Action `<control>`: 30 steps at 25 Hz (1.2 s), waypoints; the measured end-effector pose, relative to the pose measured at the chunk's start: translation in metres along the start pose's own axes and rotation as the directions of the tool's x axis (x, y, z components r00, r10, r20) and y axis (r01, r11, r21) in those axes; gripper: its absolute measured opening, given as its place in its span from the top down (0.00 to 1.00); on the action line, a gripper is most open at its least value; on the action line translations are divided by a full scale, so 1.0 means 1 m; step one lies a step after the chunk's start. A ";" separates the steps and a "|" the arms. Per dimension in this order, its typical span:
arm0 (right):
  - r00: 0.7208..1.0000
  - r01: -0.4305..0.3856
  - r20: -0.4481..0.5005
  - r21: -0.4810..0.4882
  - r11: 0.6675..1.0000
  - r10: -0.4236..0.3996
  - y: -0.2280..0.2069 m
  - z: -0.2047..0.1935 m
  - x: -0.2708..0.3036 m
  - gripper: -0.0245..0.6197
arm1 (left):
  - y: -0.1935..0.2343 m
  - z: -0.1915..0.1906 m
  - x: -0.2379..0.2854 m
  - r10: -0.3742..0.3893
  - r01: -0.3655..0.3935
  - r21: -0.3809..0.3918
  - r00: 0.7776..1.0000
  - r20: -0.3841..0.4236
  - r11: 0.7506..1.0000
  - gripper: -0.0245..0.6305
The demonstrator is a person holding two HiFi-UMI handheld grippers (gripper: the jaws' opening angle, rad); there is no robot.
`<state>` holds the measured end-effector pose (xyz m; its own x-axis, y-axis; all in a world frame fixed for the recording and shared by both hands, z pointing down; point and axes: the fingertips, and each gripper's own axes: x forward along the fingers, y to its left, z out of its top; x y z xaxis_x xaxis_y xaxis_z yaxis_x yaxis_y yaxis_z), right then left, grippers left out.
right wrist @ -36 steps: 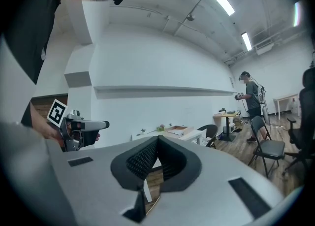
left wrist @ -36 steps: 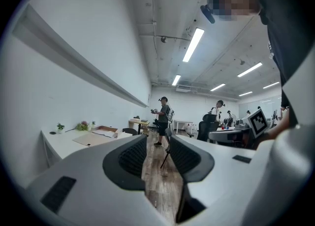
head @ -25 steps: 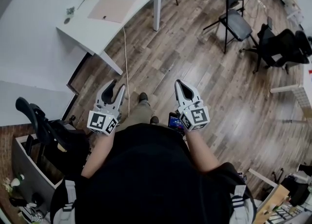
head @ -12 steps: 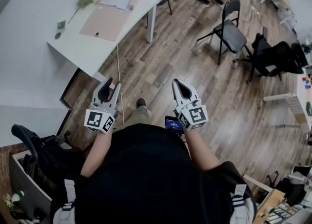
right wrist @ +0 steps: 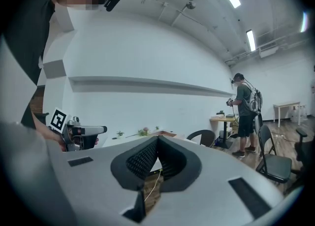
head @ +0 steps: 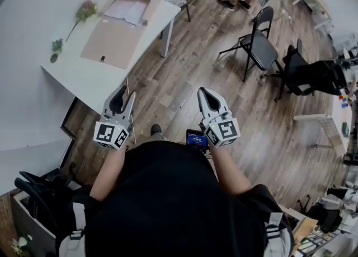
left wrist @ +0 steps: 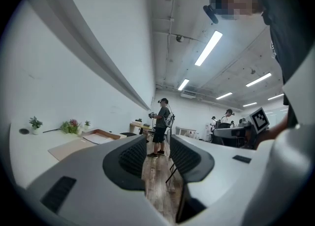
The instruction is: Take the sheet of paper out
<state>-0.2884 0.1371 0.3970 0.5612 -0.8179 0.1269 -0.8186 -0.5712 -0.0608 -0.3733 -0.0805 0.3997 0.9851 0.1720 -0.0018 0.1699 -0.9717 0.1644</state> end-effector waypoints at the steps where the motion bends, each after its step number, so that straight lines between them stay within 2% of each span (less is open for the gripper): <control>1: 1.000 0.008 0.003 -0.003 1.000 -0.008 -0.006 0.003 0.008 0.94 | 0.005 -0.001 0.009 -0.007 0.007 -0.002 1.000 0.001 1.000 0.76; 11: 0.997 0.072 0.020 -0.005 0.997 -0.072 -0.073 0.023 0.059 0.94 | 0.045 -0.010 0.078 -0.026 0.026 -0.028 0.999 -0.020 0.999 0.76; 16: 0.997 0.082 0.014 0.024 0.996 -0.082 -0.120 0.016 0.093 0.94 | 0.069 -0.014 0.121 0.011 -0.012 -0.027 0.999 -0.030 1.000 0.76; 24: 1.000 -0.013 0.014 0.070 0.997 0.012 -0.211 0.018 0.175 0.94 | 0.088 -0.004 0.223 0.094 -0.095 -0.023 0.994 -0.053 0.995 0.76; 30: 0.995 -0.095 0.004 0.075 0.993 0.095 -0.292 0.032 0.233 0.94 | 0.109 0.009 0.296 0.203 -0.205 -0.016 0.977 -0.057 0.979 0.76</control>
<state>0.0859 0.1109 0.4125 0.4811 -0.8689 0.1165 -0.8570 -0.4941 -0.1464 -0.0634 -0.1368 0.4083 0.9959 -0.0202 0.0882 -0.0356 -0.9836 0.1771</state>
